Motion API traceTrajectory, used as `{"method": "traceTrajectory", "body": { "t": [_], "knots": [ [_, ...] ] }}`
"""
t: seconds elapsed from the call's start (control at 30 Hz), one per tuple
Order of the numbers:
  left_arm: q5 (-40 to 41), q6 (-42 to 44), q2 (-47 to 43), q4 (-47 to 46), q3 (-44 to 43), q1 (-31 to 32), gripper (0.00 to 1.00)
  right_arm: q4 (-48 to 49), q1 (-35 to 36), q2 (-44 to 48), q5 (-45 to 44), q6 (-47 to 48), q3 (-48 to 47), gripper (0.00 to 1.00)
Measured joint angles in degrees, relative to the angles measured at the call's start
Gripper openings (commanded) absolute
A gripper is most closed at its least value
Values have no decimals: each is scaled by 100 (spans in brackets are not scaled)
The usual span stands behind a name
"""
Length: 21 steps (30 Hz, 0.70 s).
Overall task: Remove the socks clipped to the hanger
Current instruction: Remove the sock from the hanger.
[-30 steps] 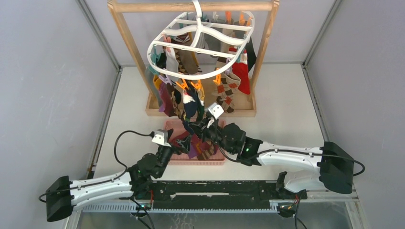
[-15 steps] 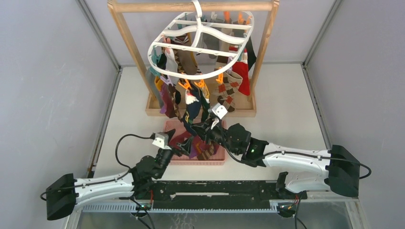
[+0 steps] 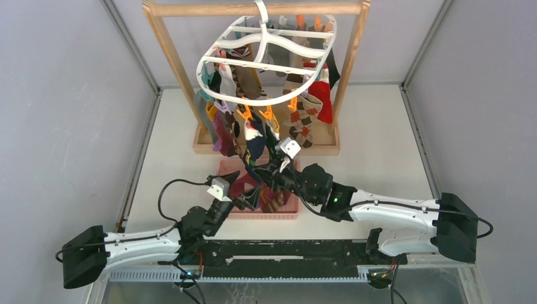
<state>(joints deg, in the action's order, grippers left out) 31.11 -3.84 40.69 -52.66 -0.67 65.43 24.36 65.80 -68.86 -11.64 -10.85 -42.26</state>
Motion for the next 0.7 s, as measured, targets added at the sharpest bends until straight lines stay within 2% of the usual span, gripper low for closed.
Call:
{"method": "traceTrajectory", "body": {
  "t": [0.23,0.7],
  "knots": [
    [-13,109,407,-160,-15,0,100,-157,11,9,57,0,0,3],
    [-155,243,433,-297,-116,0,100,-212,26,11,162,-2,66,3]
  ]
}}
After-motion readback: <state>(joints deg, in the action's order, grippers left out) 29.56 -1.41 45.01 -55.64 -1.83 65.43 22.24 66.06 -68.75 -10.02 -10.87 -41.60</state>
